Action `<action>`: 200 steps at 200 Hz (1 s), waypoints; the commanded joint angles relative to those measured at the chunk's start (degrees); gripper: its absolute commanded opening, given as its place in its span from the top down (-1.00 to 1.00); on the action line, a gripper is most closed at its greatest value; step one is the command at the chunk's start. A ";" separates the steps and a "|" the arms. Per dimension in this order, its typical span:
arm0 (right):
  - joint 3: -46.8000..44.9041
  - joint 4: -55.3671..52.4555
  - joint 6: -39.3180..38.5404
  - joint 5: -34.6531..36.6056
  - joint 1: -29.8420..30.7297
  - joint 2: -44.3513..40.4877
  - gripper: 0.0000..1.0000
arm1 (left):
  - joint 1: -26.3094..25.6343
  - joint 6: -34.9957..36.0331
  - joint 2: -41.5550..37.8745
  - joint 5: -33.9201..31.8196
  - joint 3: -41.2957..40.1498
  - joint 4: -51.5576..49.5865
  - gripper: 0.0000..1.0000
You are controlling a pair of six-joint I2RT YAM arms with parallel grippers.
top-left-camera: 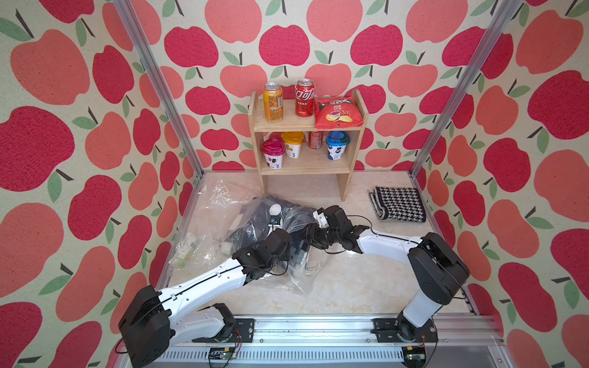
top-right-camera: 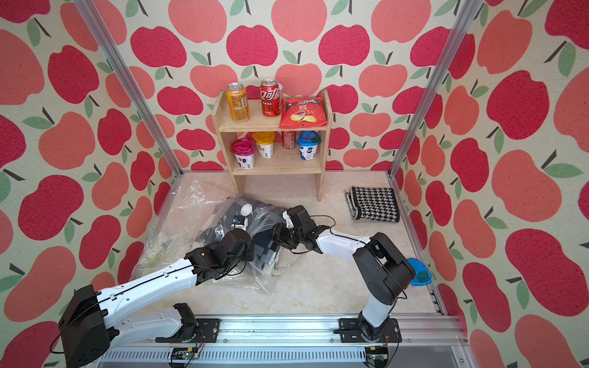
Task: Take the scarf out of the vacuum bag
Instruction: Take out the scarf from the vacuum bag.
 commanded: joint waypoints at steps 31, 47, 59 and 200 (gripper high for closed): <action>-0.02 -5.11 -2.30 2.82 0.39 -3.38 -0.22 | -0.47 -0.48 1.12 -0.92 -1.53 -1.73 1.00; -0.33 -2.96 -1.26 1.88 0.38 -2.96 -0.22 | -0.47 -0.39 1.21 -0.96 -1.29 -1.75 1.00; -0.41 -1.75 -0.71 1.43 0.38 -2.67 -0.22 | -0.47 -0.30 1.16 -0.98 -1.18 -1.75 1.00; 0.28 7.81 2.66 -1.12 1.11 2.43 -0.10 | -0.21 0.67 2.11 -0.50 0.76 -2.06 1.00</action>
